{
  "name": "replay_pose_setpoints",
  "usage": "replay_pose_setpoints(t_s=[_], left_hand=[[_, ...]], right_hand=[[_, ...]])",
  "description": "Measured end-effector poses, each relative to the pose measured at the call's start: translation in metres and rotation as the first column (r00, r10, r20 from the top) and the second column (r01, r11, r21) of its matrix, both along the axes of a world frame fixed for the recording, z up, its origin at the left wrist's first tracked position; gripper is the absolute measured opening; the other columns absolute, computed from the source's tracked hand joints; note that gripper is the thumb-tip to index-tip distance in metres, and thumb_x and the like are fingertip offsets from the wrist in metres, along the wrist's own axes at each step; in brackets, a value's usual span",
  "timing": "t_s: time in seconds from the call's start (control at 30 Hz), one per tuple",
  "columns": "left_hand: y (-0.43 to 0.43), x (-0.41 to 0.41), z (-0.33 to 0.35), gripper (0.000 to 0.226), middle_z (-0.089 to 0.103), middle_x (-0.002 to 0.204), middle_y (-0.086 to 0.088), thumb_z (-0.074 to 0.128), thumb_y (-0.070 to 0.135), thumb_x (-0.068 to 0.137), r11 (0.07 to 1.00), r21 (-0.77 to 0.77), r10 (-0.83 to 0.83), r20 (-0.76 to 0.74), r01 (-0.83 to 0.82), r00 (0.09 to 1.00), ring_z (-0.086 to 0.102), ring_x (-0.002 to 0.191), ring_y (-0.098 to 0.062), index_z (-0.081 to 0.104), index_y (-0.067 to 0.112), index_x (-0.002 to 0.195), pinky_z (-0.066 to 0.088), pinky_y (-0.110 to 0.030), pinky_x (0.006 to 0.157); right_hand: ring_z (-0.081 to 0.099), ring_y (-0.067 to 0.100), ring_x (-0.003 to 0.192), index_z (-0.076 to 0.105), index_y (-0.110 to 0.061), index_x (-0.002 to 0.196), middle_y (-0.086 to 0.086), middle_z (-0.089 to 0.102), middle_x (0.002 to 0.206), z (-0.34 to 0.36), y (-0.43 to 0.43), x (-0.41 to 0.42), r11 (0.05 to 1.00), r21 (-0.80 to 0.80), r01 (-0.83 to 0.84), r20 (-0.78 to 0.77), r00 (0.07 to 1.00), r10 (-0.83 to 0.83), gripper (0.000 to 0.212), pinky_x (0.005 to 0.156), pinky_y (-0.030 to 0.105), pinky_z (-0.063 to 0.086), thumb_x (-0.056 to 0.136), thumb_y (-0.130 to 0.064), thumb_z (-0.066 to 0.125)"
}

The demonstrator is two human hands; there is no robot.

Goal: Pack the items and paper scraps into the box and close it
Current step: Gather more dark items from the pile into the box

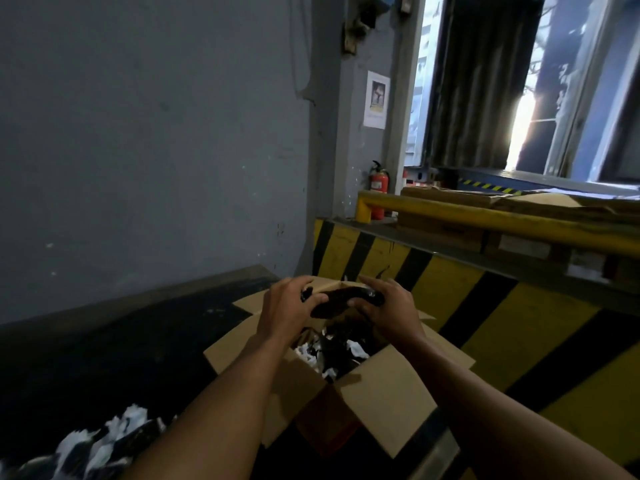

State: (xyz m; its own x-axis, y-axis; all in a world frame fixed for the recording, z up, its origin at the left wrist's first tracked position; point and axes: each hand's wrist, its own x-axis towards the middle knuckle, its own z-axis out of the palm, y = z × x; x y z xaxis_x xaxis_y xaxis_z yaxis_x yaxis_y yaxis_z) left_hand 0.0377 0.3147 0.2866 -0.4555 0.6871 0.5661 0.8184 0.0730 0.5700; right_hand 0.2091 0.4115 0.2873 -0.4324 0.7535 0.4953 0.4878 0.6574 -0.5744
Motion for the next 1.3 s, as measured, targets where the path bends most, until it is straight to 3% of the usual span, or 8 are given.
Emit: replay_pose_setpoints(t_s=[0.27,0.6,0.7,0.8,0.97,1.1,1.17,1.3], left_hand=[[0.082,-0.028,-0.032,0.047,0.069,0.11,-0.008,0.073,0.04,0.079,0.999,-0.048,-0.021,0.033,0.022,0.999,0.062,0.101,-0.024,0.067,0.014,0.118,0.047,-0.031,0.084],[0.124,-0.042,-0.081,0.054,0.064,0.12,-0.007,0.071,0.048,0.08,0.953,-0.256,0.185,0.071,-0.161,0.98,0.059,0.108,-0.023,0.062,0.019,0.124,0.044,-0.03,0.086],[0.135,-0.035,-0.094,0.053,0.067,0.118,-0.007,0.07,0.049,0.08,0.926,-0.319,0.244,0.098,-0.202,0.965,0.061,0.106,-0.025,0.063,0.019,0.124,0.05,-0.035,0.086],[0.145,-0.024,-0.106,0.052,0.068,0.116,-0.009,0.07,0.046,0.081,0.893,-0.375,0.318,0.138,-0.247,0.938,0.062,0.104,-0.026,0.061,0.018,0.124,0.051,-0.038,0.086],[0.154,-0.001,-0.128,0.046,0.067,0.114,-0.013,0.062,0.041,0.09,0.795,-0.519,0.439,0.133,-0.315,0.889,0.061,0.105,-0.028,0.058,0.014,0.127,0.045,-0.029,0.081],[0.156,0.015,-0.149,0.054,0.057,0.129,-0.011,0.046,0.054,0.091,0.74,-0.602,0.488,0.173,-0.3,0.855,0.053,0.115,-0.031,0.05,0.018,0.132,0.046,-0.041,0.095],[0.155,0.024,-0.153,0.051,0.051,0.136,-0.011,0.039,0.047,0.094,0.696,-0.656,0.511,0.167,-0.292,0.843,0.049,0.121,-0.033,0.044,0.02,0.137,0.042,-0.045,0.1],[0.157,0.034,-0.153,0.037,0.054,0.13,-0.015,0.036,0.031,0.098,0.686,-0.646,0.524,0.118,-0.336,0.844,0.052,0.115,-0.033,0.05,0.015,0.129,0.044,-0.043,0.096]], right_hand=[[0.05,0.012,0.094,0.057,-0.027,0.128,-0.006,0.052,0.103,-0.018,0.08,-0.029,0.999,-0.028,0.025,0.099,0.995,-0.022,0.048,0.082,0.03,0.044,0.083,-0.039,0.07],[0.052,0.007,0.095,0.064,-0.024,0.119,-0.005,0.061,0.11,-0.066,0.149,-0.053,0.969,-0.126,-0.21,0.177,0.957,0.231,0.034,0.078,0.023,0.04,0.085,-0.027,0.071],[0.058,0.007,0.091,0.068,-0.024,0.115,-0.004,0.066,0.111,-0.082,0.173,-0.058,0.938,-0.169,-0.301,0.19,0.924,0.331,0.032,0.075,0.023,0.045,0.084,-0.029,0.073],[0.065,0.015,0.085,0.071,-0.022,0.103,-0.001,0.071,0.096,-0.1,0.197,-0.062,0.911,-0.226,-0.345,0.22,0.893,0.393,0.028,0.071,0.031,0.053,0.081,-0.039,0.073],[0.063,0.018,0.081,0.064,-0.022,0.085,-0.002,0.065,0.083,-0.121,0.223,-0.062,0.852,-0.312,-0.421,0.268,0.821,0.504,0.019,0.064,0.028,0.046,0.081,-0.037,0.074],[0.064,0.02,0.093,0.068,-0.026,0.104,-0.003,0.068,0.098,-0.143,0.237,-0.065,0.823,-0.372,-0.429,0.349,0.757,0.553,0.049,0.078,0.031,0.052,0.07,-0.061,0.069],[0.062,0.022,0.097,0.065,-0.033,0.11,-0.003,0.067,0.105,-0.15,0.239,-0.067,0.819,-0.38,-0.431,0.355,0.749,0.559,0.066,0.085,0.039,0.053,0.061,-0.076,0.055],[0.061,0.027,0.102,0.06,-0.032,0.117,0.002,0.066,0.11,-0.149,0.245,-0.069,0.827,-0.362,-0.43,0.32,0.776,0.544,0.076,0.087,0.045,0.052,0.062,-0.08,0.041]])
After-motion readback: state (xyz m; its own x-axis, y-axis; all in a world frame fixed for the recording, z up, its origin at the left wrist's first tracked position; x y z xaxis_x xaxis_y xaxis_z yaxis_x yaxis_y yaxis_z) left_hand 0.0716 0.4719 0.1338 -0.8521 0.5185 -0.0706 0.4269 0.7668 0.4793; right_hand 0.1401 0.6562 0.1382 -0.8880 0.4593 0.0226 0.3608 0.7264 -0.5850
